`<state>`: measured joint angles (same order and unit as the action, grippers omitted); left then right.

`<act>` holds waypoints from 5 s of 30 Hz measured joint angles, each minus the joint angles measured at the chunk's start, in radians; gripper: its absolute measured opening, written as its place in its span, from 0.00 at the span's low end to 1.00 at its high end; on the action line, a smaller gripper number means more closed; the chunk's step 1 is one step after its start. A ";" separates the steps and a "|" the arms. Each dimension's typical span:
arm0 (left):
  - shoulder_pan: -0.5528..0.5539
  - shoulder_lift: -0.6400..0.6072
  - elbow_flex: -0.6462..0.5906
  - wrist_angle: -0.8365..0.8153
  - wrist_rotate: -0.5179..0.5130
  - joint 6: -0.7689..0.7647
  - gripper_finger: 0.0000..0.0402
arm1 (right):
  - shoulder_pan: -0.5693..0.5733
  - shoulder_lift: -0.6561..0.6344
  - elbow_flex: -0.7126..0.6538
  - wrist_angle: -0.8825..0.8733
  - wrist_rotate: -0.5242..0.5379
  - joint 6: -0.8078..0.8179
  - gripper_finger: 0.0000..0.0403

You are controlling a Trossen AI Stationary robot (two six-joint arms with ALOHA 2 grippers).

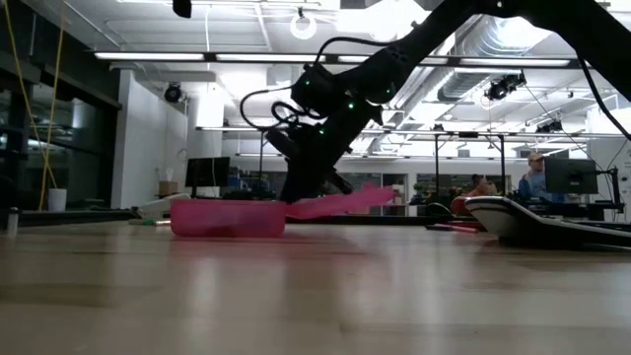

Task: Pack school essentials
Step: Put the green scissors into the pink pencil box, then put the pink pencil into the pink pencil box

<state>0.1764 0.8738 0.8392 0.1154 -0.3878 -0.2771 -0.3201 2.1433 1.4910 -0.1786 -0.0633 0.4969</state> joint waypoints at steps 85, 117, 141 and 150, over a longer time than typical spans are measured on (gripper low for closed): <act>0.000 0.005 0.000 -0.168 -0.043 -0.087 0.00 | 0.084 0.046 -0.001 0.300 0.042 -0.117 0.00; 0.033 0.084 0.000 -0.056 0.203 0.141 0.00 | 0.041 -1.272 -0.892 0.355 0.086 -0.161 0.00; 0.072 0.222 0.000 0.115 0.288 0.086 0.00 | 0.080 -1.360 -0.856 0.170 0.313 -0.160 0.01; 0.072 0.222 0.000 0.105 0.286 0.071 0.00 | 0.001 -1.055 -0.722 -0.328 0.445 0.054 0.23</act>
<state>0.2485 1.0958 0.8394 0.2207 -0.1017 -0.2062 -0.3186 1.0882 0.7689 -0.5062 0.3814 0.5513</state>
